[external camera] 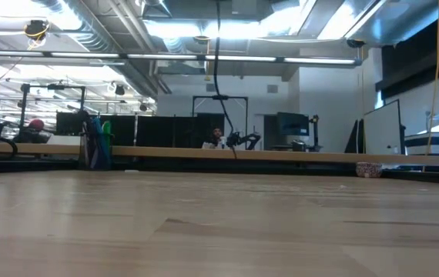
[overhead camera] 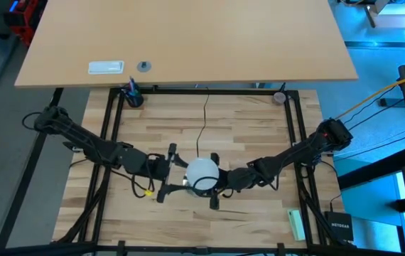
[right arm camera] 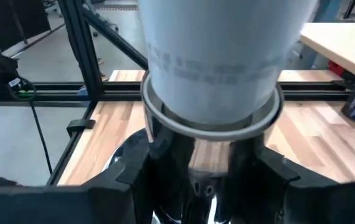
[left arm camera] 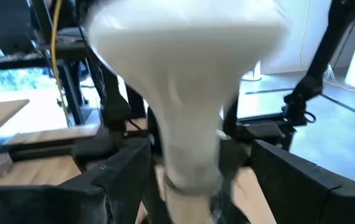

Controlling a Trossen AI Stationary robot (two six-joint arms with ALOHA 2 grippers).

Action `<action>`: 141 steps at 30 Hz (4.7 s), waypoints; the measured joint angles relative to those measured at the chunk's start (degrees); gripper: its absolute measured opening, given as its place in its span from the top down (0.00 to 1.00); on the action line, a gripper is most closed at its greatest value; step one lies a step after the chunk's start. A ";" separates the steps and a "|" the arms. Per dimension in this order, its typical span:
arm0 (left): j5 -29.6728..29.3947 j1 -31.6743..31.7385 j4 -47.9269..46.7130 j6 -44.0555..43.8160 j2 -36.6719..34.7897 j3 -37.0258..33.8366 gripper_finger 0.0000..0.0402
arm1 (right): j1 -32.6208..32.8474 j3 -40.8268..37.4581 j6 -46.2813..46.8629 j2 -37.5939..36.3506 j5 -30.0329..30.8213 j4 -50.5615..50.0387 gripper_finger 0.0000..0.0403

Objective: Screw lightbulb
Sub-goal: Remove the lightbulb from the lamp

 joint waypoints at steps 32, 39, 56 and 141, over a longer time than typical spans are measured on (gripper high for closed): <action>-25.48 -0.49 7.20 -2.20 6.96 0.25 0.68 | -0.32 -0.11 4.09 1.41 25.91 -1.18 0.56; -30.52 -0.53 14.03 -5.19 10.99 0.26 0.62 | -0.27 -0.24 5.65 1.43 29.16 -1.25 0.56; -20.01 -3.23 -1.94 -3.52 -0.18 0.04 0.40 | -0.32 0.00 2.83 0.77 16.79 0.39 0.56; -3.79 -0.85 -2.31 -2.82 1.22 0.09 0.30 | -1.43 -0.02 -3.08 7.41 -3.45 13.82 0.56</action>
